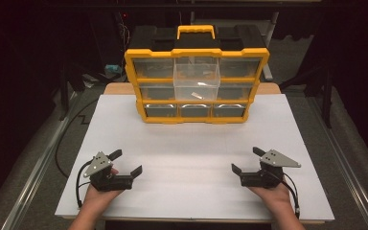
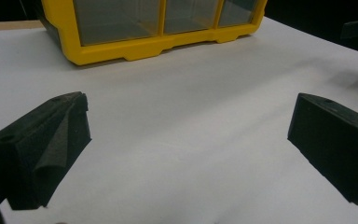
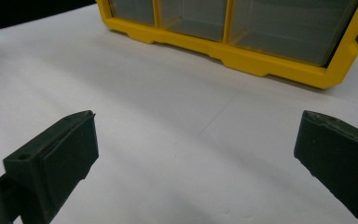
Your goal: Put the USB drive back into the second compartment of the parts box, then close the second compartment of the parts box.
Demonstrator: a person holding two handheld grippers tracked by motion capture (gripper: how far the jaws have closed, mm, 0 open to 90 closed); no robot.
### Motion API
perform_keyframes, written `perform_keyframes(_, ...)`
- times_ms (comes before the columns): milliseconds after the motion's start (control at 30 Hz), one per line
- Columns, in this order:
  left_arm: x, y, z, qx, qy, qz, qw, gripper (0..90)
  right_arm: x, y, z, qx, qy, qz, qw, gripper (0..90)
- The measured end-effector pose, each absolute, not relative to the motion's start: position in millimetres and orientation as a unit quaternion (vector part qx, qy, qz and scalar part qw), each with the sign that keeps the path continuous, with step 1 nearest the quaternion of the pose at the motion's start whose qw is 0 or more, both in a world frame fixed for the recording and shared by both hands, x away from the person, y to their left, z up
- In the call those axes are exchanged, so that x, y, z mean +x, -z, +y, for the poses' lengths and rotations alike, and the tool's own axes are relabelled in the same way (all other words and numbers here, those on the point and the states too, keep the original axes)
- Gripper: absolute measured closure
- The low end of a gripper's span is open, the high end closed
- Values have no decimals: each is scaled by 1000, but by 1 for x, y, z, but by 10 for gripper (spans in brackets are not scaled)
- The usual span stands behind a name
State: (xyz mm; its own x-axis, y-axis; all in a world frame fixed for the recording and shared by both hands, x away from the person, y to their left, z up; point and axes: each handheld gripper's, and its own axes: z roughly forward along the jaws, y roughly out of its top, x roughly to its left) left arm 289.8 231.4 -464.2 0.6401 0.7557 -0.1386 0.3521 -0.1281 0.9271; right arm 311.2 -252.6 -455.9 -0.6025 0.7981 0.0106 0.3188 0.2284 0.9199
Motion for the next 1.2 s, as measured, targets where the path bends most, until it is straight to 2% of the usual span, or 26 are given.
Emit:
perform_keyframes(167,292,464,227,742,-188,368,528,0,312,458,-255,376,-495,746,238,0)
perform_keyframes(367,294,464,227,735,-189,389,523,0,313,454,-257,378,-500,740,244,0)
perform_keyframes(867,296,462,227,735,-178,384,529,1,310,456,-264,378,-479,747,263,0)
perform_keyframes(1100,295,459,228,733,-178,387,531,7,310,458,-262,378,-478,749,258,0)
perform_keyframes(1200,294,459,226,734,-176,389,527,33,310,459,-262,376,-476,753,257,0)
